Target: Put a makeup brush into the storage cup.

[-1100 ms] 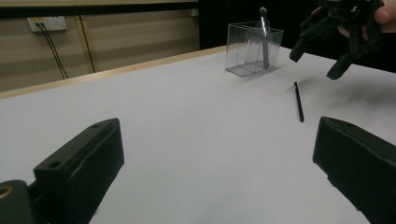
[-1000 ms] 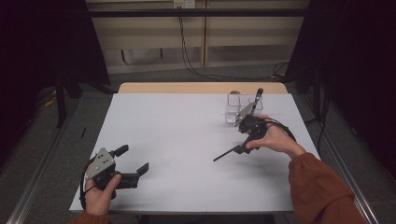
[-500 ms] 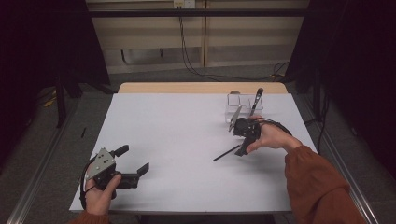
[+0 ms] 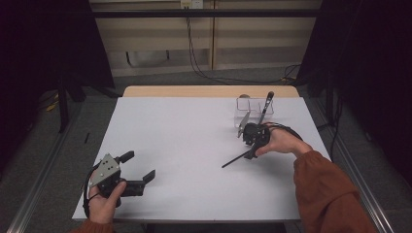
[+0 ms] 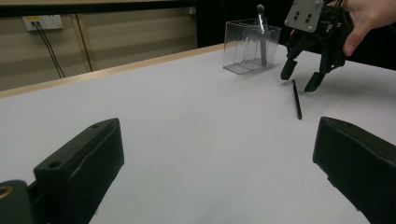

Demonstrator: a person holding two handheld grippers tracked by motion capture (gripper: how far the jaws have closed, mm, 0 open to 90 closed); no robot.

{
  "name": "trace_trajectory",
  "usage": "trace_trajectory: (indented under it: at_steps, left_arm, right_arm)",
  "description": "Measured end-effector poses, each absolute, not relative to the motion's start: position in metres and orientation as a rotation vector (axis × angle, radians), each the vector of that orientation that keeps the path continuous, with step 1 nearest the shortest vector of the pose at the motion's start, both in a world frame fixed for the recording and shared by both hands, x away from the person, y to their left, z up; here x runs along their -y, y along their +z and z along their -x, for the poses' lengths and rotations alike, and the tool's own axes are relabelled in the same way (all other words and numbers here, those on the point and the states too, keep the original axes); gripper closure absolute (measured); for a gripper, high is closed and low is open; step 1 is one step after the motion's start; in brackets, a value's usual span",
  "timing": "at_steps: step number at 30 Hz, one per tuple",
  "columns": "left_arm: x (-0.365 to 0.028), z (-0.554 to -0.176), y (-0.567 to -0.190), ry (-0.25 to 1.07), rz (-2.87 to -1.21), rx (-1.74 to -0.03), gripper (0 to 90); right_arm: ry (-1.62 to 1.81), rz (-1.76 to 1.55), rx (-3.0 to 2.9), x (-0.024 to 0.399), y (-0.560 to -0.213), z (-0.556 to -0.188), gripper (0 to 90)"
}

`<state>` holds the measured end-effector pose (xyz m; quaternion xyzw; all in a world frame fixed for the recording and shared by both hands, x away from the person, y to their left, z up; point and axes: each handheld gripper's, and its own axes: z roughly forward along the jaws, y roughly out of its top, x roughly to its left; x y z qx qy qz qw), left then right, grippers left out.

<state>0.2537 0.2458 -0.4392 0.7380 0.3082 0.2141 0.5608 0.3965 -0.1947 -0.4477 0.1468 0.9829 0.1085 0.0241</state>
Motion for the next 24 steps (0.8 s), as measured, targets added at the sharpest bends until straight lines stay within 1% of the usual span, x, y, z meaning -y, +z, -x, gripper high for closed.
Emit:
trace_trajectory:
  at_steps: [4, 6, 7, 8, 9, 14, 19, 24]
  left_arm:
    - [-0.245, -0.254, -0.439, 0.502, -1.743, -0.725, 2.0]
    - [-0.245, -0.254, -0.439, 0.502, -1.742, -0.723, 2.0]
    - [-0.245, -0.254, -0.439, 0.503, -1.741, -0.722, 2.0]
    - [-0.245, -0.254, -0.439, 0.503, -1.741, -0.723, 2.0]
    - [-0.246, -0.254, -0.439, 0.504, -1.74, -0.726, 2.0]
    - [-0.245, -0.254, -0.439, 0.502, -1.742, -0.725, 1.9]
    - [-0.245, -0.253, -0.439, 0.503, -1.742, -0.723, 1.9]
    - [-0.246, -0.254, -0.44, 0.501, -1.742, -0.727, 1.9]
  right_arm:
    - [0.303, -0.44, -3.053, 0.194, -0.451, -0.398, 46.3]
    - [0.307, -0.446, -3.058, 0.193, -0.451, -0.399, 46.5]
    - [0.312, -0.435, -3.059, 0.193, -0.451, -0.4, 47.7]
    - [0.311, -0.447, -3.071, 0.193, -0.451, -0.399, 52.0]
    - [0.312, -0.438, -3.082, 0.193, -0.451, -0.399, 53.3]
    - [0.271, -0.442, -3.097, 0.19, -0.451, -0.401, 56.1]
    - [0.211, -0.41, -3.122, 0.184, -0.45, -0.401, 66.6]
    - [0.185, -0.4, -3.133, 0.183, -0.449, -0.401, 74.6]
